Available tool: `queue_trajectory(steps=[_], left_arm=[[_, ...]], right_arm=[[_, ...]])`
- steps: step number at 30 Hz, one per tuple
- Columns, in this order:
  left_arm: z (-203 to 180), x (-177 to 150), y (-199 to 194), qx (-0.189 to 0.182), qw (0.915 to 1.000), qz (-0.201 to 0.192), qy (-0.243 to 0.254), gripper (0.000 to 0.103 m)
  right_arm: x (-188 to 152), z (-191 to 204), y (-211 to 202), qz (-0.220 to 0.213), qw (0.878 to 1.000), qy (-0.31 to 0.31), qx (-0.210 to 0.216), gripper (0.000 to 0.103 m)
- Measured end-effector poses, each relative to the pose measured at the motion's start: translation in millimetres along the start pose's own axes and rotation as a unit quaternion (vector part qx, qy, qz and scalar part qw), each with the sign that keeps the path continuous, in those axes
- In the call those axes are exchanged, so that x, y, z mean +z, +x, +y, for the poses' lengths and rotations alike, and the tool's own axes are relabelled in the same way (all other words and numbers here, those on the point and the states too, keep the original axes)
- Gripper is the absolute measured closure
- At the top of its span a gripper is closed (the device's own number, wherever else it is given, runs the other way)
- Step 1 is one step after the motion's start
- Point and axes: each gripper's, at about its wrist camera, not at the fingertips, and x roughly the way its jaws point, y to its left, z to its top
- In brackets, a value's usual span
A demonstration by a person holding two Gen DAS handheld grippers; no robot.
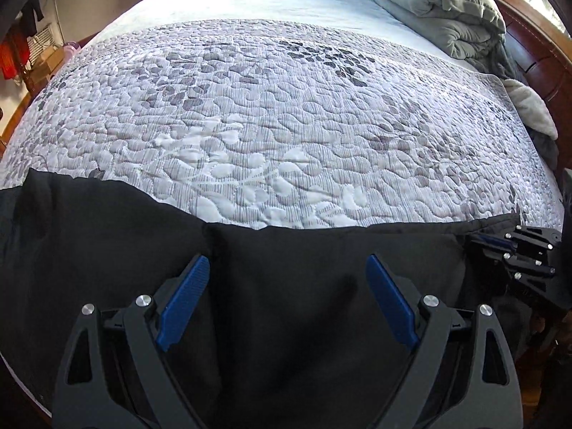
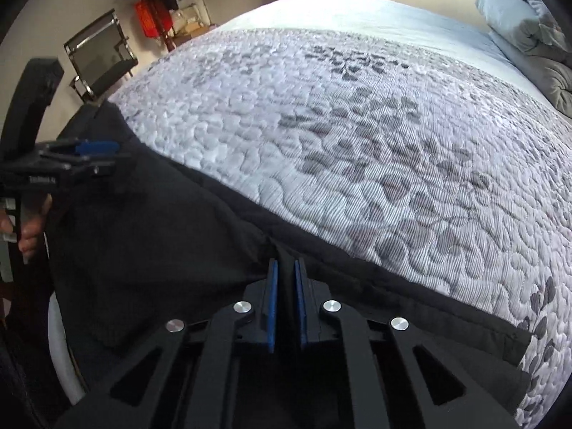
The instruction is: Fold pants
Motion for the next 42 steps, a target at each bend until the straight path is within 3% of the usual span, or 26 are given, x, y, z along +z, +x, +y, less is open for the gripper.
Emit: queue_trajectory(steps=[3, 7, 9, 10, 11, 14, 20, 25, 30, 34, 37, 39, 42], left_arm=[[3.7, 4.7, 0.2, 0.007, 0.9999, -0.007, -0.005, 0.014], [4.9, 7.9, 3.9, 0.014, 0.9999, -0.005, -0.004, 0.014], [3.4, 6.8, 3.3, 0.016, 0.9999, -0.007, 0.0, 0.014], [2.1, 5.8, 2.6, 0.017, 0.9998, -0.008, 0.003, 0.014], [0.9, 4.9, 1.6, 0.016, 0.9998, -0.007, 0.005, 0.014], [-2.9, 1.4, -4.5, 0.011, 0.9998, -0.009, 0.01, 0.014], [-11.9, -9.8, -17.9, -0.002, 0.9997, -0.012, 0.022, 0.014], [-21.1, -25.2, -21.7, -0.007, 0.9995, -0.007, 0.03, 0.014], [-31.2, -38.1, -18.3, 0.003, 0.999, 0.002, 0.044, 0.013], [-34.7, -43.8, -18.8, 0.006, 0.9989, 0.004, 0.046, 0.013], [-33.2, -46.4, -19.1, 0.011, 0.9988, 0.007, 0.048, 0.013], [-31.5, -47.8, -17.7, 0.013, 0.9988, 0.011, 0.045, 0.013], [-30.5, -48.5, -17.2, 0.015, 0.9989, 0.014, 0.042, 0.013]], right_arm=[[9.8, -4.7, 1.3, -0.012, 1.0, 0.008, -0.006, 0.094], [9.1, -6.0, 15.8, 0.002, 1.0, 0.009, -0.013, 0.089], [5.4, -7.8, 11.4, -0.007, 1.0, 0.022, -0.003, 0.078], [2.1, -9.9, 6.5, -0.014, 0.999, 0.036, 0.007, 0.062], [-1.2, -10.2, 2.2, -0.02, 0.999, 0.042, 0.016, 0.053], [-15.5, -8.1, -18.7, -0.046, 0.997, 0.058, 0.017, 0.047], [-67.5, -33.7, -79.3, -0.1, 0.982, 0.157, 0.008, 0.047], [-123.9, -81.2, -125.7, -0.101, 0.962, 0.241, -0.078, 0.047], [-165.3, -120.6, -132.4, -0.064, 0.944, 0.29, -0.146, 0.047], [-194.4, -138.0, -127.7, -0.053, 0.929, 0.324, -0.167, 0.049], [-216.3, -150.6, -131.7, -0.078, 0.913, 0.37, -0.151, 0.055], [-223.4, -152.8, -132.9, -0.078, 0.912, 0.374, -0.151, 0.064], [-221.9, -141.1, -129.9, -0.063, 0.925, 0.329, -0.177, 0.063]])
